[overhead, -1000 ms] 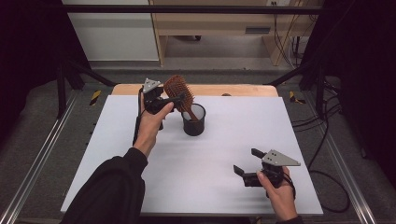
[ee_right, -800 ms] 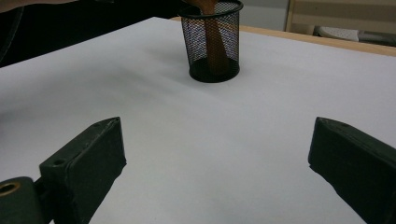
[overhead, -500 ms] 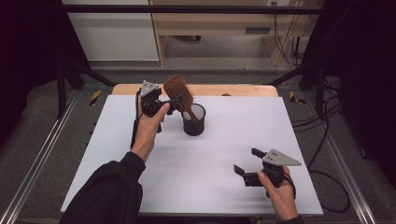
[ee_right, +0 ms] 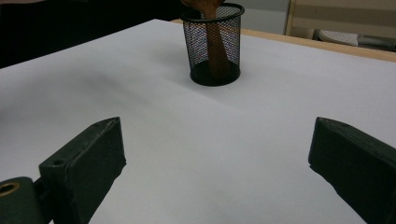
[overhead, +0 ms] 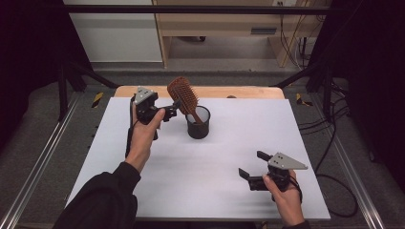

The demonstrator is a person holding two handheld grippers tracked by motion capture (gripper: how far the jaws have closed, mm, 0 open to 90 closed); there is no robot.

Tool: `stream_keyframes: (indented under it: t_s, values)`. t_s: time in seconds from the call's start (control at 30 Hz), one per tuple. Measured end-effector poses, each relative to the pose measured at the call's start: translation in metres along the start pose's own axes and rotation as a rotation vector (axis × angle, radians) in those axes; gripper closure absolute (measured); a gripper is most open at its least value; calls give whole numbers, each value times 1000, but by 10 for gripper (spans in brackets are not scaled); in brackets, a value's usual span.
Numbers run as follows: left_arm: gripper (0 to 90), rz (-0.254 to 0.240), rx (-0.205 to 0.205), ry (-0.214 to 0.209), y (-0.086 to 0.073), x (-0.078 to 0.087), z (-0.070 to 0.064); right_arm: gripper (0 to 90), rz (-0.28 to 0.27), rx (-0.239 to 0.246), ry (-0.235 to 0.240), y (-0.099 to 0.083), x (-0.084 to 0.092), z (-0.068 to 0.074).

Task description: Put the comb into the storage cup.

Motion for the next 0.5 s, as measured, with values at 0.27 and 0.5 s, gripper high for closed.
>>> stream_keyframes:
  t_s: [0.27,0.5]
  values:
    - [26,-19,-16,4,7,27,6,40,8,6,-2,0,-1,2]
    - [26,-27,-29,-8,1,35,7,40,11,4,-7,-1,-2,1]
Point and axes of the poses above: each handheld gripper's, and its own axes: x roughly backward along the jaws, y roughly out of its top, z roughly to its left, the point moved 7 cm from there along -x, roughly forward along the jaws, and after that the axes turned 10 degrees about x, right-handed, at the moved point
